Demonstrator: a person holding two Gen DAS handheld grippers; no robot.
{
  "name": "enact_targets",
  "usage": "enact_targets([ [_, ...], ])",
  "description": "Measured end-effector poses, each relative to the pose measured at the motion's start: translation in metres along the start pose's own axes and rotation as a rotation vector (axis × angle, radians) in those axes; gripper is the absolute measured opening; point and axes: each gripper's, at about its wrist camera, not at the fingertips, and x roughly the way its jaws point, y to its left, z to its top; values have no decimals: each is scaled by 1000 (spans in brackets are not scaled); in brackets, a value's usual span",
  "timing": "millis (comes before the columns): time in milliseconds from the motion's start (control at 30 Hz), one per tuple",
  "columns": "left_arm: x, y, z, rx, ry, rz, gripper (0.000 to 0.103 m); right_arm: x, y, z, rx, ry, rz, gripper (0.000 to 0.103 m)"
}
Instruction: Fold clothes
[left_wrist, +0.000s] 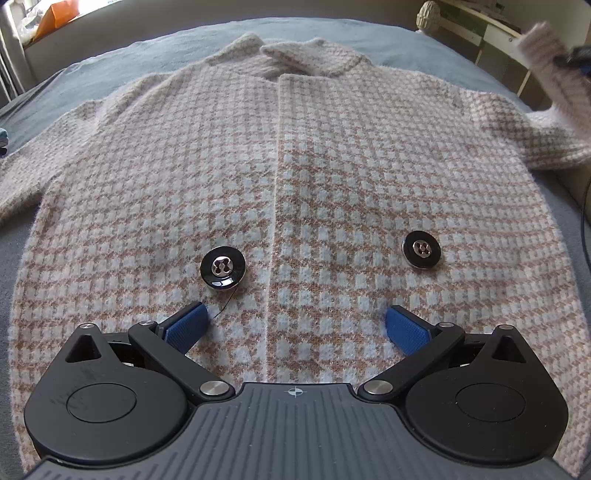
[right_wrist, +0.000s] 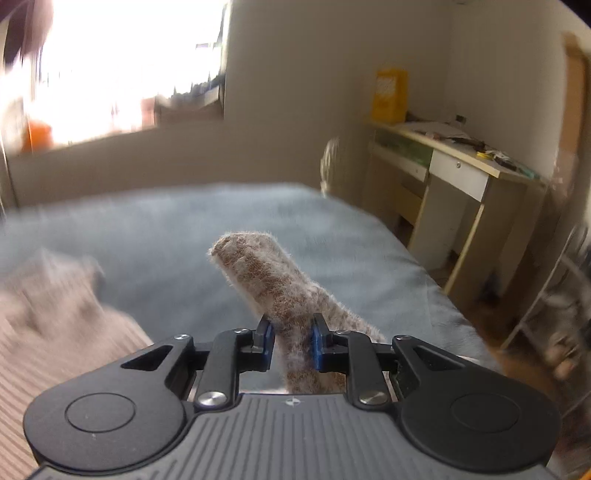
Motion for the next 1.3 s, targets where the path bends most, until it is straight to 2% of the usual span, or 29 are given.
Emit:
enact_targets([
  [167, -7, 7, 0, -33, -18, -32, 103, -56, 5, 21, 113, -121, 148, 21],
  [333, -15, 16, 0, -63, -36, -22, 103, -83, 37, 38, 179, -188, 298, 21],
  [533, -22, 33, -4, -119, -49, 14, 103, -83, 103, 48, 194, -193, 520, 21],
  [667, -31, 51, -5, -185, -83, 45, 103, -69, 162, 38, 187, -160, 635, 21],
  [833, -46, 78, -5, -268, -139, 94, 102, -43, 232, 8, 190, -81, 739, 21],
  [1033, -57, 106, -7, -343, -172, 112, 102, 14, 302, -46, 168, 85, 753, 22],
  [1100, -59, 109, -8, -347, -181, 112, 102, 34, 324, -69, 142, 173, 732, 26],
  [1133, -60, 110, -9, -347, -184, 110, 102, 42, 334, -80, 120, 234, 728, 32],
  [1167, -60, 110, -9, -347, -185, 108, 102, 50, 342, -92, 101, 297, 737, 45],
  [1233, -60, 111, -10, -346, -188, 101, 102, 58, 351, -112, 81, 415, 781, 49],
  [1300, -60, 112, -10, -348, -196, 90, 102, 50, 339, -117, 109, 435, 802, 52],
])
